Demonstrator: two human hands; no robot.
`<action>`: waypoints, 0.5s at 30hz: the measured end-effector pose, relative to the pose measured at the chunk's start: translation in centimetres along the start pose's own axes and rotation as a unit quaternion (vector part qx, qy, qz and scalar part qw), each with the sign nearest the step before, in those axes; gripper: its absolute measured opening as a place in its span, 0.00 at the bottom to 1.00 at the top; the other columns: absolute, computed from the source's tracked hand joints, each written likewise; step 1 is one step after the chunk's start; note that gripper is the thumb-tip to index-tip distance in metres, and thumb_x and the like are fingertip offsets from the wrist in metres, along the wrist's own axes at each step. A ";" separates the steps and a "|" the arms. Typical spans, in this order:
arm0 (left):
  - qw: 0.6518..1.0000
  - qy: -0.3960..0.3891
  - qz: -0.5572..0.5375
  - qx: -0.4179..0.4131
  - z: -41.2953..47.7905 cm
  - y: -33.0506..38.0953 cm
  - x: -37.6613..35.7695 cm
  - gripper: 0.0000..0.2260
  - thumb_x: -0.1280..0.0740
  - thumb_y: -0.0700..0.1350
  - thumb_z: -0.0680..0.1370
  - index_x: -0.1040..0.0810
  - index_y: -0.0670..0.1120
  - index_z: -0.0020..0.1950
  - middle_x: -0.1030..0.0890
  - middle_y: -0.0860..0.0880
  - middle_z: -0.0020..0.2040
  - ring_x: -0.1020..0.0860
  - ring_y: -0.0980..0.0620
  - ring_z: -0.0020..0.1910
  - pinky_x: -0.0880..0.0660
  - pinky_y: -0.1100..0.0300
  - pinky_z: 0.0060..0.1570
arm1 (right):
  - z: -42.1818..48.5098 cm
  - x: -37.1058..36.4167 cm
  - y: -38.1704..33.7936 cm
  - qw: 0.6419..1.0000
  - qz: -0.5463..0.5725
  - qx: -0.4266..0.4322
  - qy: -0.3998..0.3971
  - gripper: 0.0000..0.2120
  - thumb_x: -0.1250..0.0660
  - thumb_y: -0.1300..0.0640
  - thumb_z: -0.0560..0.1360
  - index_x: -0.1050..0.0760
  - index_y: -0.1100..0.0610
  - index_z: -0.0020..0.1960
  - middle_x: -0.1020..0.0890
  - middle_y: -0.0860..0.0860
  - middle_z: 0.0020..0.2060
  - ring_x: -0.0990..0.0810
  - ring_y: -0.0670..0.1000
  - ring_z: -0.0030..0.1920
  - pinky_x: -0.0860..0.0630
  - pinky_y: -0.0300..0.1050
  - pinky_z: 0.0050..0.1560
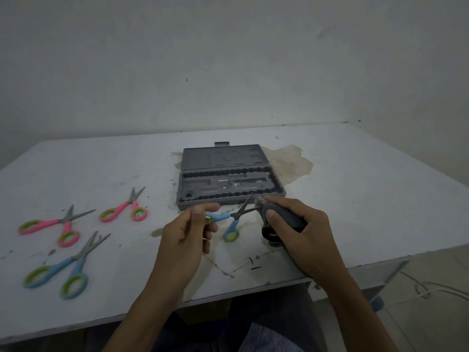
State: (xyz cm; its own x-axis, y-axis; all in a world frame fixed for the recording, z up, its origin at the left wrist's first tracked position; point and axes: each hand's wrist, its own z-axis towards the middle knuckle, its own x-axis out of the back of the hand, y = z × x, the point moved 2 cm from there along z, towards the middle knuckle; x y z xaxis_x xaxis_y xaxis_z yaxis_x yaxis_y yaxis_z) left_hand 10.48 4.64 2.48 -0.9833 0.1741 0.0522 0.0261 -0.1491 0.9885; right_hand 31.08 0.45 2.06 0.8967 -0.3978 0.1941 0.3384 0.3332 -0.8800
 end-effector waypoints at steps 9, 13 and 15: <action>0.988 -0.090 -0.049 0.114 0.4 0.1 1.1 0.12 0.30 0.35 0.74 0.19 0.44 0.56 0.14 0.40 0.46 0.19 0.50 0.40 0.21 0.60 0.37 | 0.4 0.7 -0.2 0.998 0.050 -0.019 -0.037 0.12 0.35 0.65 0.77 0.19 0.54 0.56 0.16 0.49 0.49 0.17 0.44 0.45 0.22 0.33 0.39; 0.980 -0.146 -0.055 0.127 0.7 0.1 1.1 0.29 0.25 0.35 0.65 0.27 0.47 0.64 0.15 0.39 0.44 0.16 0.43 0.41 0.18 0.56 0.41 | 0.8 1.2 0.2 0.998 0.019 -0.004 -0.056 0.12 0.34 0.64 0.77 0.19 0.56 0.57 0.15 0.49 0.48 0.17 0.46 0.47 0.22 0.36 0.44; 0.976 -0.170 -0.047 0.129 0.9 0.2 1.1 0.34 0.23 0.35 0.63 0.29 0.51 0.66 0.15 0.39 0.44 0.16 0.41 0.41 0.18 0.55 0.43 | 0.9 1.3 0.3 0.997 -0.008 0.008 -0.075 0.12 0.34 0.63 0.77 0.19 0.56 0.58 0.15 0.47 0.50 0.18 0.46 0.50 0.22 0.38 0.49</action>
State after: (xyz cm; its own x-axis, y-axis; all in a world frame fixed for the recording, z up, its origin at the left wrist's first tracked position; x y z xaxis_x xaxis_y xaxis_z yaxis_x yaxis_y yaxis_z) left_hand 9.57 5.68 2.82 -0.8686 0.4940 -0.0401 0.0255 0.1254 0.9918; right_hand 32.60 0.83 2.45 0.9231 -0.2720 0.2718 0.3567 0.3413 -0.8697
